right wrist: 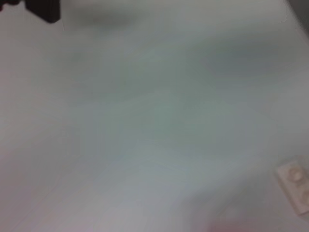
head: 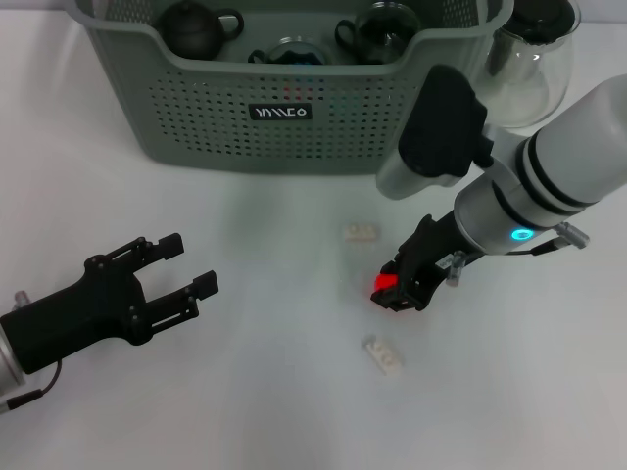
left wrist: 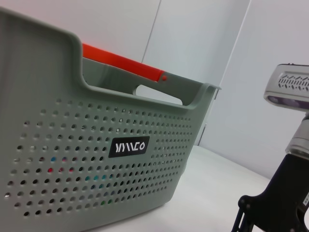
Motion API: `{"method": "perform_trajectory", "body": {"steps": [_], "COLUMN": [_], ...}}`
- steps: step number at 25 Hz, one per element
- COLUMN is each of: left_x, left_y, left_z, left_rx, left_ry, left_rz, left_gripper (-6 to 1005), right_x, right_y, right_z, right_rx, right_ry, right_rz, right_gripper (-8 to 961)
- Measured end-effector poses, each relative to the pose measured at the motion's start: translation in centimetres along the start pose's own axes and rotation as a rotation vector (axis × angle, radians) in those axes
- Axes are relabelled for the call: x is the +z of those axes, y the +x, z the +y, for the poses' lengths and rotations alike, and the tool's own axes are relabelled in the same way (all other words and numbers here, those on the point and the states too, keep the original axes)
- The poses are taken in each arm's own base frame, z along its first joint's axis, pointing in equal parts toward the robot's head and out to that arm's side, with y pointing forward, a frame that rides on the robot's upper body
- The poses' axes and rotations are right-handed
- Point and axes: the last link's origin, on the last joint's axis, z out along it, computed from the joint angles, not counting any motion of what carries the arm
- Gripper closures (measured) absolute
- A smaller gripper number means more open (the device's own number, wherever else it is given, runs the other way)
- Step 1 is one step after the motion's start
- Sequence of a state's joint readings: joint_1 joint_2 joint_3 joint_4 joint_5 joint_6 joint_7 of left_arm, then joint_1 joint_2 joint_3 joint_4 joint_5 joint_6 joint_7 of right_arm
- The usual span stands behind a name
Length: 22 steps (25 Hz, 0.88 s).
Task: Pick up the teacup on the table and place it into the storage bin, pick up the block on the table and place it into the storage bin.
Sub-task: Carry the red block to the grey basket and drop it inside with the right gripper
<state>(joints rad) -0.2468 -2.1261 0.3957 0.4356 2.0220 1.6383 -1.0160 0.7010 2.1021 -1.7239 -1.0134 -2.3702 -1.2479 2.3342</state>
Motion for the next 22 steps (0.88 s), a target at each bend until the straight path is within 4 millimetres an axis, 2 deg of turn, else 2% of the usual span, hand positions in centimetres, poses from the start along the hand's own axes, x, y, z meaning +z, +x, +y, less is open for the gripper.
{"method": "perform_trajectory", "body": {"steps": [3, 6, 10, 13, 17, 19, 22], "left_x": [0.0, 0.0, -0.1, -0.2, -0.2, -0.2, -0.1], "left_y": [0.0, 0.0, -0.1, -0.1, -0.1, 0.0, 0.0], "left_z": [0.0, 0.0, 0.0, 0.0, -0.1, -0.1, -0.1], "left_rx": [0.000, 0.000, -0.001, -0.002, -0.002, -0.002, -0.002], "left_ry": [0.001, 0.001, 0.002, 0.007, 0.012, 0.012, 0.010], "left_rz": [0.000, 0.000, 0.000, 0.002, 0.005, 0.005, 0.006], "left_gripper": [238, 238, 238, 238, 238, 237, 237], "right_x": [-0.5, -1.8, -5.9, -10.6, -15.8, -17.4, -18.3], "right_y": [-0.2, -0.7, -1.9, -2.9, -4.3, -5.2, -6.8], "right_z": [-0.3, -0.5, -0.7, -1.0, -1.1, -1.3, -2.2], "right_rx": [0.017, 0.034, 0.071, 0.097, 0.074, 0.063, 0.066], "right_ry": [0.002, -0.004, -0.027, -0.056, -0.022, 0.017, 0.079], "right_rz": [-0.015, -0.054, -0.191, -0.368, -0.579, -0.655, -0.722], "right_gripper": [609, 609, 609, 610, 610, 610, 610]}}
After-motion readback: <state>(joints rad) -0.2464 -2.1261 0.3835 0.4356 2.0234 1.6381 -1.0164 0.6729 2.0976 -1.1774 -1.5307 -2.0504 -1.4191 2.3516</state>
